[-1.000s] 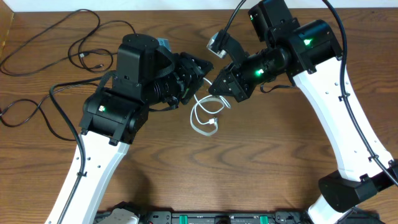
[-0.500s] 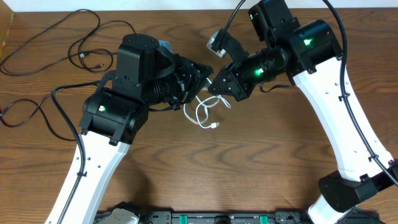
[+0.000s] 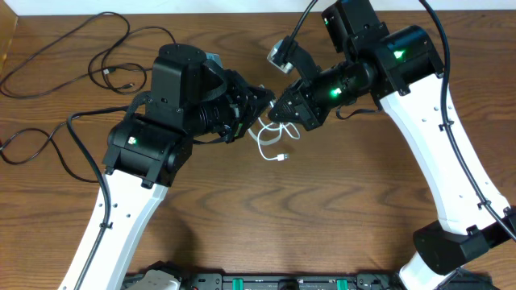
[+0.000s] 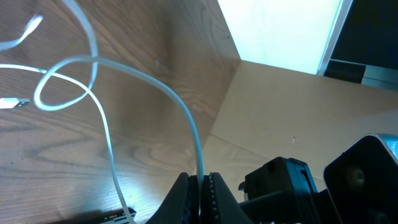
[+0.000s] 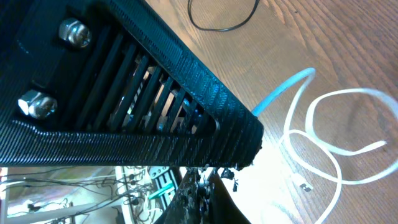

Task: Untangle cables
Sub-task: 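Carry the white USB cable left and down with the left gripper, then lay the white cable at the lower-left edge and open the left gripper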

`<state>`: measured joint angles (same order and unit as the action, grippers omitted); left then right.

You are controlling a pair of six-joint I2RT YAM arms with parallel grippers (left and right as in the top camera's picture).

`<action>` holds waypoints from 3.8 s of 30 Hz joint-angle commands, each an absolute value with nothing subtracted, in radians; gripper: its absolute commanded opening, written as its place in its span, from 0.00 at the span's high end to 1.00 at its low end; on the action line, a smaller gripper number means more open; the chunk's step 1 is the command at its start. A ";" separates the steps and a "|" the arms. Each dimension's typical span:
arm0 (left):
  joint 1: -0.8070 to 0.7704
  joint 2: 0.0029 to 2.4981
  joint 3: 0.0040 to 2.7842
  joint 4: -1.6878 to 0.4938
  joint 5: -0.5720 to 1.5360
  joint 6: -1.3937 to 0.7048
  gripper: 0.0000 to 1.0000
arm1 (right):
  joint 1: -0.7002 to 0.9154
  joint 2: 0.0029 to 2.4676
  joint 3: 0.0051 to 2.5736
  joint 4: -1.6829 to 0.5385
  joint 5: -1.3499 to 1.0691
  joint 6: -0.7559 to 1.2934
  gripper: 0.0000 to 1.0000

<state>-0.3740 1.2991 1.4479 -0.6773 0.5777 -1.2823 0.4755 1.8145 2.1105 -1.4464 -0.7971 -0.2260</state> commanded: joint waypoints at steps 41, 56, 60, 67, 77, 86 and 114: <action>0.461 1.082 1.558 -1.044 0.034 -0.689 0.92 | 0.480 1.805 2.041 -1.513 -0.600 -0.215 0.01; 0.729 1.331 1.558 -0.931 -0.768 -0.698 0.93 | 0.480 1.805 1.918 -1.502 -0.601 -0.214 0.01; 0.729 1.467 1.557 -0.903 -0.942 -0.494 0.92 | 0.481 1.805 1.895 -1.503 -0.601 -0.226 0.01; 0.729 1.683 1.557 -0.765 -1.016 -0.186 0.93 | 0.481 1.805 1.882 -1.499 -0.581 -0.226 0.01; 0.762 1.769 1.557 -0.352 -1.049 0.299 0.93 | 0.481 1.805 1.882 -1.481 -0.582 -0.225 0.01; 0.844 1.769 1.431 -0.432 -0.915 0.247 0.92 | 0.496 1.805 1.882 -1.469 -0.582 -0.225 0.01; 0.834 1.771 1.246 -0.687 -0.165 0.029 0.92 | 0.519 1.805 1.882 -1.468 -0.577 -0.225 0.01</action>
<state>0.8368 1.7714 1.2499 -0.6483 -0.2123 0.1368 0.5129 1.8145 1.8832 -1.4712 -0.5751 -0.2153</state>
